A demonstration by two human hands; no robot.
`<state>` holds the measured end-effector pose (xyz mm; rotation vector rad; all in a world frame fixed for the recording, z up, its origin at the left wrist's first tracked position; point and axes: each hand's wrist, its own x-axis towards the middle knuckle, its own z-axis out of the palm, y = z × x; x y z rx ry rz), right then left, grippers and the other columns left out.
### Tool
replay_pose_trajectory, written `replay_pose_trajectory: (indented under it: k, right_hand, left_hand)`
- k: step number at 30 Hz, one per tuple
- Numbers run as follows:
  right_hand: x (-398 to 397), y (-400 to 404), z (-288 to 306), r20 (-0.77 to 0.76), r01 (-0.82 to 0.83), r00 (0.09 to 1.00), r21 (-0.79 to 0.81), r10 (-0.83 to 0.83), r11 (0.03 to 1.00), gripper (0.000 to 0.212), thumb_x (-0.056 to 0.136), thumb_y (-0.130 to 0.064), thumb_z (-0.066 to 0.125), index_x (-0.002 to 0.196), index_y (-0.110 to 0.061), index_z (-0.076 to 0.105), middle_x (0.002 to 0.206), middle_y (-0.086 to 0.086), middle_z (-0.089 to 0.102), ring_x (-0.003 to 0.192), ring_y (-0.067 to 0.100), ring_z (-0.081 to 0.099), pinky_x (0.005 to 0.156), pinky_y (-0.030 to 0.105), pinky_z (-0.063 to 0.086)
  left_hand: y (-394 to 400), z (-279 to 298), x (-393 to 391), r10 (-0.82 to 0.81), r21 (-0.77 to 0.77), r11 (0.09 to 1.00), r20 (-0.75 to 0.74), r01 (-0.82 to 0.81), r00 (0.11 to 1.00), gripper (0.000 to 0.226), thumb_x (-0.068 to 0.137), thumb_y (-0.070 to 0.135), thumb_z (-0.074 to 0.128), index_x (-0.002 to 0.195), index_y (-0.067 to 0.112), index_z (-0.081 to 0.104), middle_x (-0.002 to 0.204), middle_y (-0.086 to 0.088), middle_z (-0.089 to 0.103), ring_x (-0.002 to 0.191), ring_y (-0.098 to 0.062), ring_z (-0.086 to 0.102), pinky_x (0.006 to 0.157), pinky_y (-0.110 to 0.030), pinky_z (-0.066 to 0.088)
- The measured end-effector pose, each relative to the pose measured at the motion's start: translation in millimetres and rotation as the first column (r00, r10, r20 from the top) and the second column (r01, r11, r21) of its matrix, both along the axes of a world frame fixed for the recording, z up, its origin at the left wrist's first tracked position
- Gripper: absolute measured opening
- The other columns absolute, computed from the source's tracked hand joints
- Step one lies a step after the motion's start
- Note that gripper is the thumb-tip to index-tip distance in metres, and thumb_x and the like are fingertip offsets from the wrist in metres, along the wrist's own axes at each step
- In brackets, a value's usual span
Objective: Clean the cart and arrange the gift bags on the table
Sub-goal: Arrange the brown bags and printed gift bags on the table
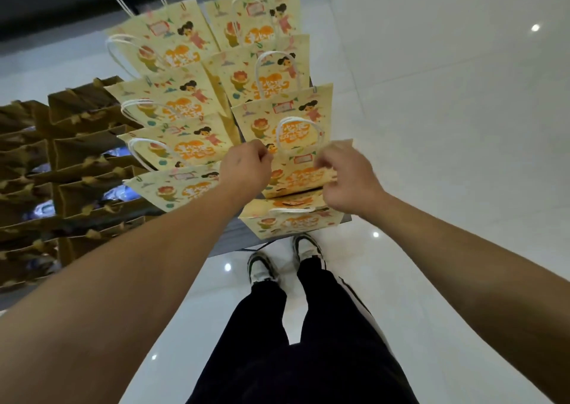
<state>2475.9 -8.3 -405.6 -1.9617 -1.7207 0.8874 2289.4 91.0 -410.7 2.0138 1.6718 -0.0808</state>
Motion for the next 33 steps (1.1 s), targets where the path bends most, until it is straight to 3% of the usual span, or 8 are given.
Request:
replay_pose_trajectory:
  k: [2,4,7,11,15,22,28,33]
  right_hand:
    - [-9.7,-15.0,1.6,0.031,-0.332,0.941,-0.117,0.338,0.936,0.048,0.066,-0.018,0.061,0.114,-0.012,0.065,0.114,0.005,0.062,0.107,0.027,0.055,0.087,0.038,0.048]
    - [-16.5,-17.3,-6.6,0.076,-0.448,0.875,-0.251,0.479,0.858,0.041,0.080,-0.022,0.067,0.121,-0.015,0.064,0.113,0.005,0.064,0.107,0.027,0.058,0.085,0.037,0.049]
    - [-24.5,-4.9,-17.2,0.035,-0.237,0.965,-0.317,0.261,0.918,0.011,0.093,-0.024,0.065,0.098,-0.020,0.073,0.091,0.000,0.067,0.092,0.025,0.064,0.073,0.034,0.049]
    - [-18.7,13.8,-30.1,-0.051,0.021,0.998,-0.359,-0.042,0.933,0.013,0.094,-0.029,0.070,0.084,-0.021,0.071,0.081,0.000,0.068,0.070,0.016,0.061,0.056,0.029,0.046]
    - [-17.4,20.5,-34.0,-0.051,-0.017,0.999,-0.345,-0.001,0.938,0.013,0.092,-0.029,0.072,0.084,-0.020,0.072,0.083,-0.002,0.067,0.083,0.019,0.060,0.071,0.031,0.044]
    - [-21.5,18.9,-23.2,-0.055,-0.027,0.998,-0.328,0.010,0.944,0.018,0.092,-0.029,0.073,0.075,-0.024,0.067,0.078,-0.005,0.063,0.084,0.018,0.061,0.071,0.030,0.041]
    - [-49.4,15.2,38.8,-0.286,-0.008,0.955,-0.296,-0.081,0.955,0.030,0.081,-0.018,0.078,0.061,-0.009,0.058,0.053,-0.004,0.056,0.049,0.008,0.054,0.057,0.028,0.047]
    - [-90.2,-4.7,87.0,-0.183,-0.122,0.981,-0.296,0.069,0.947,0.049,0.079,-0.018,0.081,0.050,-0.019,0.041,0.044,-0.012,0.036,0.040,0.002,0.036,0.047,0.018,0.033]
  left_hand:
    - [-5.5,1.3,-5.0,0.012,0.024,1.000,0.031,-0.013,0.999,0.021,0.103,0.029,0.053,0.105,0.015,0.069,0.095,-0.005,0.069,0.084,-0.027,0.061,0.072,-0.036,0.052]
    - [-11.4,0.9,-12.1,0.043,0.051,0.998,0.056,-0.046,0.997,0.021,0.102,0.028,0.054,0.104,0.014,0.070,0.096,-0.005,0.071,0.082,-0.024,0.061,0.070,-0.035,0.050]
    - [-20.3,-1.0,-23.4,0.081,0.073,0.994,0.086,-0.087,0.993,0.022,0.102,0.025,0.052,0.105,0.013,0.070,0.097,-0.005,0.071,0.082,-0.022,0.058,0.068,-0.031,0.039]
    - [-31.5,-2.1,-35.8,0.145,0.080,0.985,0.120,-0.155,0.982,0.024,0.101,0.019,0.048,0.108,0.012,0.070,0.103,-0.008,0.069,0.095,-0.029,0.059,0.072,-0.029,0.032]
    - [-39.4,-5.7,-43.0,0.219,0.053,0.972,0.136,-0.228,0.966,0.026,0.101,0.020,0.047,0.111,0.012,0.069,0.108,-0.009,0.069,0.101,-0.030,0.060,0.076,-0.032,0.039]
    - [-43.0,5.6,-48.8,0.232,0.042,0.971,0.100,-0.237,0.968,0.027,0.103,0.026,0.045,0.111,0.014,0.069,0.109,-0.009,0.067,0.100,-0.029,0.059,0.076,-0.031,0.038]
    - [-44.8,35.5,-58.8,0.177,-0.007,0.984,0.122,-0.178,0.977,0.027,0.104,0.027,0.046,0.109,0.013,0.068,0.102,-0.008,0.068,0.092,-0.029,0.061,0.080,-0.040,0.053]
    - [-40.5,72.2,-88.6,0.067,0.088,0.992,0.203,-0.086,0.977,0.025,0.102,0.031,0.049,0.110,0.020,0.069,0.107,-0.002,0.068,0.093,-0.021,0.063,0.085,-0.040,0.055]
